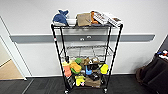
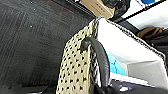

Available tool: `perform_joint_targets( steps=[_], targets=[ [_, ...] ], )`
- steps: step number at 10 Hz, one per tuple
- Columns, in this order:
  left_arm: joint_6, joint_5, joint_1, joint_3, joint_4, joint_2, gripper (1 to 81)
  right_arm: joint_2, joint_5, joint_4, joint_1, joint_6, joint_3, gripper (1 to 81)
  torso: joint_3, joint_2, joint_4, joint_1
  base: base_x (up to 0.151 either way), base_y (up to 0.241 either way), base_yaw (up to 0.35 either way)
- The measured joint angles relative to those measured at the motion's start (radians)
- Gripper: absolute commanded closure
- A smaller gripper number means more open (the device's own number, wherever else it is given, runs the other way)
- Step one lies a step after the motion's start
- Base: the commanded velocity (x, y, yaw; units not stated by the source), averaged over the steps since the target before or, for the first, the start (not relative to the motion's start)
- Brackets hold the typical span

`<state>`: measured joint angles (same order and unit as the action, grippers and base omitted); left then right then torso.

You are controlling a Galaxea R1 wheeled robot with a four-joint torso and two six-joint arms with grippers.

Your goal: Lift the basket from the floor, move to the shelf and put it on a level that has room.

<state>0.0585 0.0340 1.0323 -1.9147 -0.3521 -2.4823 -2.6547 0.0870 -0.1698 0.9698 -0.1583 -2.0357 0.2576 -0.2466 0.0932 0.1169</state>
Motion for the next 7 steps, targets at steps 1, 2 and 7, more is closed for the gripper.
perform_joint_targets(
  steps=[1, 2, 7],
  targets=[
    [0.000, 0.000, 0.001, 0.000, 0.000, 0.000, 81.1, 0.000, 0.000, 0.000, 0.000, 0.000, 0.001, 81.1, -0.007, 0.000, 0.000, -0.001, 0.000, 0.000, 0.000],
    [0.000, -0.002, 0.005, 0.000, 0.000, 0.000, 81.1, 0.000, 0.002, 0.000, 0.005, 0.000, 0.001, 81.1, -0.011, 0.005, 0.000, -0.004, 0.000, 0.000, 0.000],
    [0.000, -0.004, 0.006, 0.000, 0.001, 0.000, 81.1, 0.000, 0.007, 0.000, 0.006, 0.000, 0.001, 81.1, -0.018, 0.162, 0.000, -0.095, 0.000, 0.000, 0.000]
  ],
)
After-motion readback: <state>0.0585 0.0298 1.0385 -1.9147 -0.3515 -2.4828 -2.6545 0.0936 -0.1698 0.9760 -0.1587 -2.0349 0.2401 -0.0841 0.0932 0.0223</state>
